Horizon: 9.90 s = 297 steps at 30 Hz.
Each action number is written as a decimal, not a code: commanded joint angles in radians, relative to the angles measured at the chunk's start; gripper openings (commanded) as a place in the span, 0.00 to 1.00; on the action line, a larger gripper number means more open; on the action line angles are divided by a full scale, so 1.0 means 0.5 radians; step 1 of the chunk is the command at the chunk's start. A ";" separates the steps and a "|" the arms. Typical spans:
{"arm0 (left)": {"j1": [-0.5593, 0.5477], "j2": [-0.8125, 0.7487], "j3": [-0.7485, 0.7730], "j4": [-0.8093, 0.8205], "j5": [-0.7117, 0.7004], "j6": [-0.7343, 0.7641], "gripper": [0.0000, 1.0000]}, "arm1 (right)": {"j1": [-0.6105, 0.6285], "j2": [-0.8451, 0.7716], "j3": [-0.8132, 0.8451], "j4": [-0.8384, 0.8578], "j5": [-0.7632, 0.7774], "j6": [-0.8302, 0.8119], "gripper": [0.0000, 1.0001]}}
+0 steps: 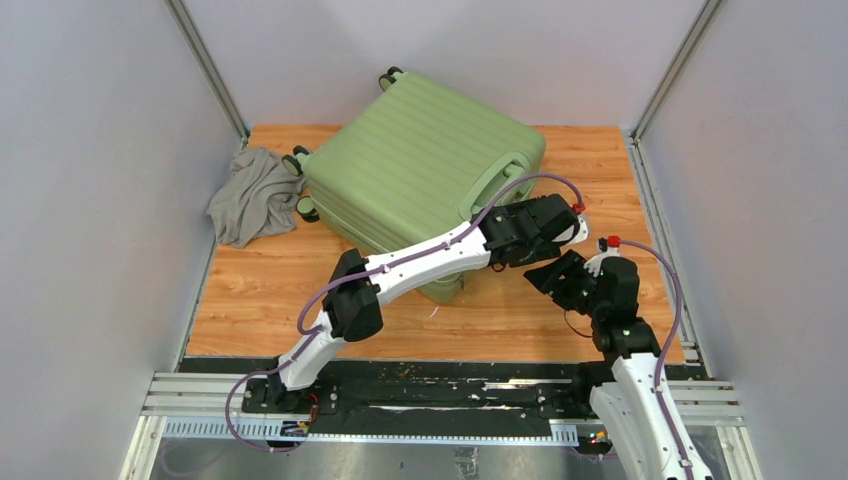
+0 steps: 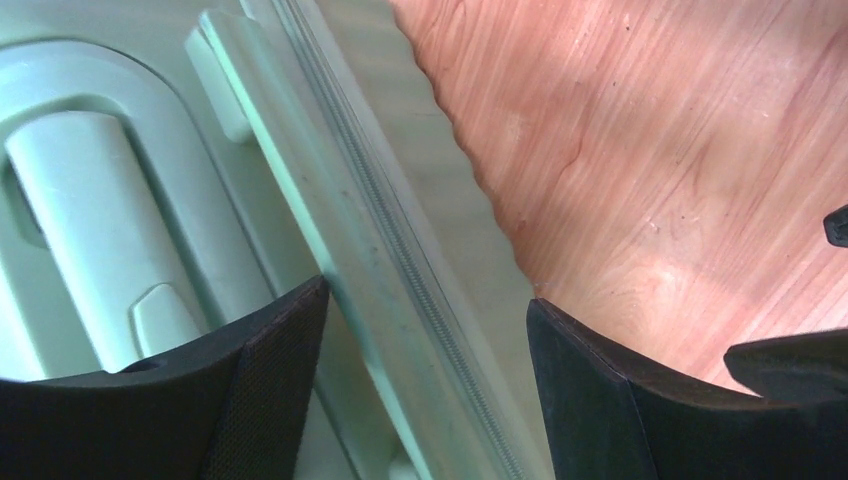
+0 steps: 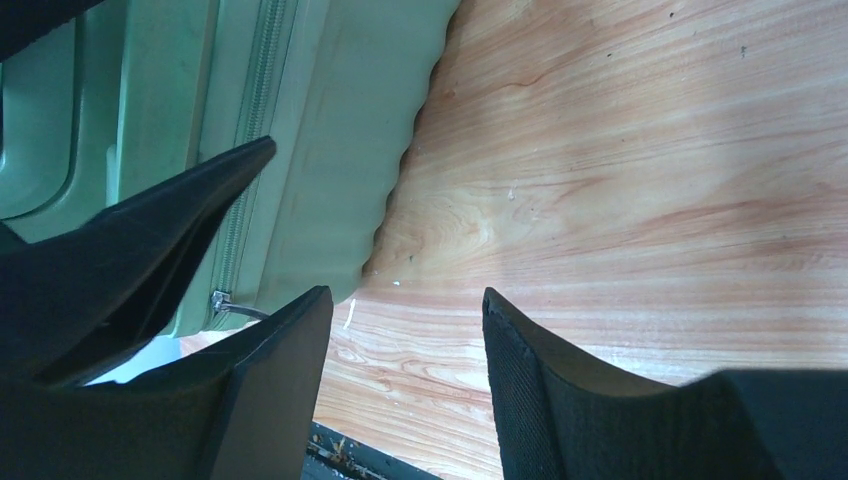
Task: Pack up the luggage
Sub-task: Zip the luggage at the center of the board.
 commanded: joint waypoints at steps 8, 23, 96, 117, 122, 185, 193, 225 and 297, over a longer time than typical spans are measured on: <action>0.145 0.139 0.015 -0.234 -0.162 -0.396 0.58 | -0.002 -0.016 -0.049 0.038 -0.197 -0.082 0.59; 0.161 0.160 0.273 -0.225 -0.207 -0.338 0.00 | 0.751 -0.043 -0.297 0.584 0.178 -0.197 0.62; 0.203 -1.964 -2.228 0.893 0.919 1.342 0.98 | 1.336 1.074 -0.207 2.171 0.234 -0.812 0.00; 0.134 -2.387 -3.288 1.864 1.204 2.788 0.93 | 1.335 1.108 -0.189 2.134 0.253 -0.788 0.00; 0.136 -2.426 -3.480 2.080 1.300 3.103 0.90 | 1.333 1.100 -0.195 2.131 0.242 -0.766 0.00; 0.217 -2.817 -2.897 1.195 0.729 2.393 0.95 | 1.472 1.142 -0.178 2.185 0.210 -0.670 0.00; 0.241 -3.076 -3.475 1.513 0.785 2.392 0.94 | 1.474 1.191 -0.179 2.257 0.185 -0.612 0.00; 0.547 -2.177 -3.303 2.419 1.113 2.422 0.08 | 1.973 1.188 -0.013 2.103 0.163 -0.795 0.00; 0.527 -2.128 -3.699 2.616 1.173 2.509 0.00 | 0.977 1.370 -0.232 2.656 -0.705 -0.311 0.00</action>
